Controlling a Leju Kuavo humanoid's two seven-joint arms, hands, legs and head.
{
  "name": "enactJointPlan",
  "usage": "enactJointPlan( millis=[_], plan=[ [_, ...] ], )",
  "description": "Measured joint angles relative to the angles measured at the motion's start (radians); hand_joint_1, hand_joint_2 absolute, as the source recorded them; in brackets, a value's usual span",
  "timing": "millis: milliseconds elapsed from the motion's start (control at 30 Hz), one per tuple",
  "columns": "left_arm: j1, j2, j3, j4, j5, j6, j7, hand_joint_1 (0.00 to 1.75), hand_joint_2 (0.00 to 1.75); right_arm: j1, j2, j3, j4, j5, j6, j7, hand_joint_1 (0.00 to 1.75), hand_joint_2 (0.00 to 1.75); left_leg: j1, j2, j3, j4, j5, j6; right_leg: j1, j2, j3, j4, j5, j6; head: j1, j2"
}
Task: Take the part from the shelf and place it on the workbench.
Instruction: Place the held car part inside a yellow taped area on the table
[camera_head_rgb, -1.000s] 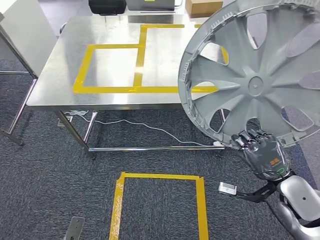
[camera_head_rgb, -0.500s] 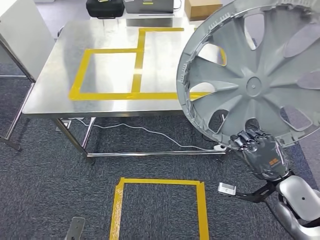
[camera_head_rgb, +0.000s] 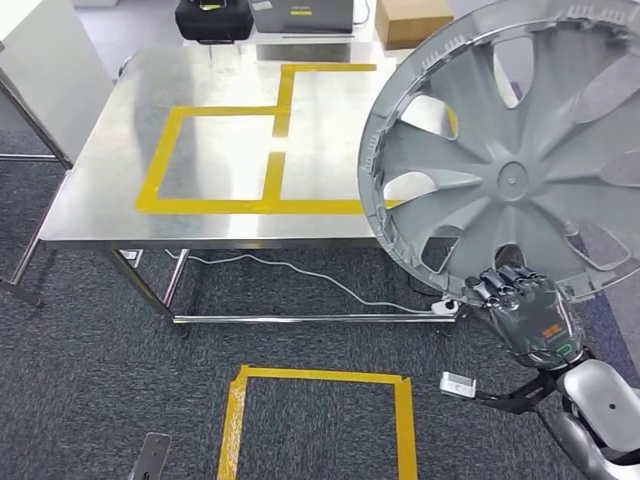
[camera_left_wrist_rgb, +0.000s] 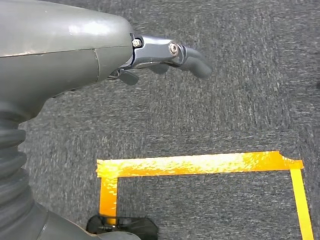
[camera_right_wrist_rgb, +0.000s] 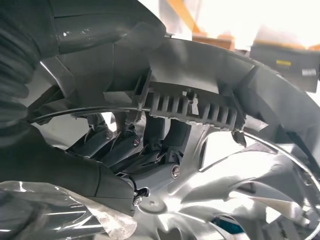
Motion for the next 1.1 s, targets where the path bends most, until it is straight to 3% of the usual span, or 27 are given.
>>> enactJointPlan(
  millis=[67,100,200,233,267,300,367,400,433,500,600,633,700,733,767,800,867,900,933,967,1100],
  plan=[
    [-0.001,0.001,0.0,0.0,0.0,0.0,0.0,0.0,1.75,0.0,0.0,0.0,0.0,0.0,0.002,0.0,1.75,1.75,0.0,0.002,0.0,0.015,-0.014,-0.01,-0.003,0.001,0.01,-0.003,-0.007,-0.013,-0.004,0.0],
    [-0.002,0.002,0.0,0.0,0.0,0.0,0.0,0.0,1.75,0.0,0.0,-0.001,0.0,0.0,0.003,0.001,1.75,1.75,0.001,0.003,-0.013,0.048,-0.031,-0.015,-0.005,0.0,0.017,-0.004,-0.011,-0.019,-0.006,0.0],
    [-0.002,0.001,0.0,0.0,0.0,-0.001,0.0,0.0,1.75,0.002,0.0,0.0,0.0,0.0,0.003,0.0,1.75,1.75,0.004,0.005,-0.126,0.243,-0.094,-0.024,-0.002,-0.002,0.035,-0.005,-0.026,-0.03,-0.01,0.0],
    [0.0,0.0,0.0,0.0,-0.001,-0.001,0.0,0.0,1.75,0.004,0.0,0.0,0.0,0.0,0.003,-0.001,1.75,1.75,0.004,0.005,-0.16,0.289,-0.096,-0.023,-0.001,-0.001,0.042,-0.005,-0.032,-0.031,-0.01,0.0],
    [0.001,0.0,0.0,0.0,0.0,-0.002,0.0,0.0,1.75,0.005,0.0,0.0,0.0,0.0,0.003,-0.001,1.75,1.75,0.003,0.005,-0.178,0.298,-0.076,-0.02,0.001,0.001,0.05,-0.005,-0.038,-0.031,-0.01,0.0],
    [0.002,0.0,0.0,0.0,0.0,-0.002,0.0,0.0,1.75,0.006,0.0,0.0,0.0,0.0,0.003,-0.001,1.75,1.75,0.002,0.005,-0.176,0.266,-0.035,-0.014,0.004,0.002,0.061,-0.005,-0.045,-0.031,-0.01,0.0],
    [0.003,0.001,0.0,0.0,0.0,-0.004,0.0,0.0,1.75,0.006,0.0,0.0,0.0,0.0,0.004,0.0,1.75,1.75,-0.005,0.005,-0.139,0.145,0.058,0.007,0.008,0.003,0.081,-0.007,-0.061,-0.028,-0.009,0.0],
    [0.003,0.002,0.0,0.0,0.0,-0.004,0.0,0.0,1.75,0.004,0.0,-0.001,-0.001,0.0,0.005,0.0,1.75,1.75,-0.009,0.005,-0.12,0.094,0.084,0.018,0.008,0.004,0.089,-0.009,-0.067,-0.024,-0.007,0.0],
    [0.002,0.003,0.0,0.0,-0.001,-0.005,0.0,0.0,1.75,0.003,-0.001,-0.001,-0.001,0.0,0.005,0.0,1.75,1.75,-0.014,0.006,-0.106,0.061,0.091,0.026,0.008,0.004,0.092,-0.011,-0.071,-0.02,-0.007,0.0],
    [0.001,0.002,0.0,0.0,-0.001,-0.005,-0.001,0.0,1.75,0.001,-0.001,0.0,-0.002,0.0,0.006,0.0,1.75,1.75,-0.018,0.006,-0.094,0.036,0.077,0.032,0.007,0.003,0.095,-0.016,-0.074,-0.009,-0.009,0.0],
    [0.001,-0.001,-0.001,0.0,-0.001,-0.005,-0.001,0.0,1.75,0.001,-0.006,-0.002,-0.006,0.0,0.008,0.0,1.75,1.75,-0.006,0.005,-0.067,-0.003,0.073,0.034,0.006,0.0,0.082,0.006,-0.095,0.003,-0.006,0.0],
    [0.001,-0.002,-0.002,0.0,-0.001,-0.005,-0.001,0.0,1.75,-0.001,-0.008,-0.003,-0.006,0.0,0.009,0.0,1.75,1.75,-0.003,0.005,-0.057,-0.012,0.072,0.035,0.006,0.0,0.058,0.05,-0.114,0.007,-0.002,0.0],
    [0.001,-0.002,-0.002,0.0,-0.001,-0.005,-0.001,0.0,1.75,-0.003,-0.009,-0.002,-0.006,0.0,0.011,0.0,1.75,1.75,-0.002,0.004,-0.046,-0.015,0.065,0.037,0.005,0.0,-0.023,0.182,-0.152,0.015,0.005,0.0],
    [0.002,-0.003,-0.002,0.0,-0.001,-0.006,-0.001,0.0,1.75,-0.002,-0.009,-0.002,-0.006,0.0,0.011,0.0,1.75,1.75,-0.002,0.004,-0.041,-0.014,0.059,0.036,0.004,-0.001,-0.061,0.231,-0.156,0.02,0.006,0.0],
    [0.003,-0.005,-0.002,0.0,-0.001,-0.006,-0.001,0.0,1.75,0.0,-0.009,-0.001,-0.006,0.0,0.012,-0.001,1.75,1.75,-0.002,0.004,-0.034,-0.013,0.052,0.036,0.003,-0.001,-0.086,0.25,-0.141,0.023,0.008,0.0],
    [0.003,-0.006,-0.003,0.0,-0.001,-0.006,0.0,0.0,1.75,0.002,-0.009,-0.001,-0.006,0.0,0.013,-0.001,1.75,1.75,-0.002,0.004,-0.026,-0.012,0.045,0.034,0.002,-0.001,-0.091,0.231,-0.107,0.025,0.008,0.0],
    [0.004,-0.006,-0.004,0.0,-0.001,-0.007,0.0,0.0,1.75,0.001,-0.01,-0.001,-0.006,0.0,0.015,-0.001,1.75,1.75,-0.001,0.003,-0.006,-0.01,0.026,0.027,-0.001,-0.003,-0.053,0.11,-0.017,0.027,0.009,0.0],
    [0.003,-0.006,-0.004,0.0,-0.001,-0.007,0.0,0.0,1.75,0.0,-0.011,-0.001,-0.006,0.0,0.016,-0.001,1.75,1.75,-0.002,0.003,0.0,-0.007,0.017,0.022,-0.001,-0.003,-0.026,0.054,0.009,0.027,0.011,0.0],
    [0.001,-0.006,-0.005,0.0,-0.002,-0.007,0.0,0.0,1.75,-0.002,-0.013,-0.001,-0.005,0.0,0.017,-0.002,1.75,1.75,-0.003,0.003,0.003,-0.005,0.01,0.017,0.0,-0.003,-0.006,0.015,0.017,0.021,0.013,0.0],
    [0.0,-0.006,-0.005,0.0,-0.002,-0.008,0.0,0.0,1.75,-0.003,-0.013,0.0,-0.005,0.0,0.018,-0.002,1.75,1.75,-0.005,0.003,0.002,-0.004,0.006,0.012,0.002,-0.002,0.004,0.003,0.008,0.014,0.012,0.0],
    [-0.002,-0.005,-0.007,0.0,-0.007,-0.008,0.0,0.0,1.75,-0.006,-0.015,0.0,-0.005,-0.001,0.028,-0.004,1.75,1.75,-0.005,0.005,-0.006,0.026,-0.021,-0.005,-0.002,0.0,0.022,-0.01,-0.011,-0.015,0.006,0.0]
  ],
)
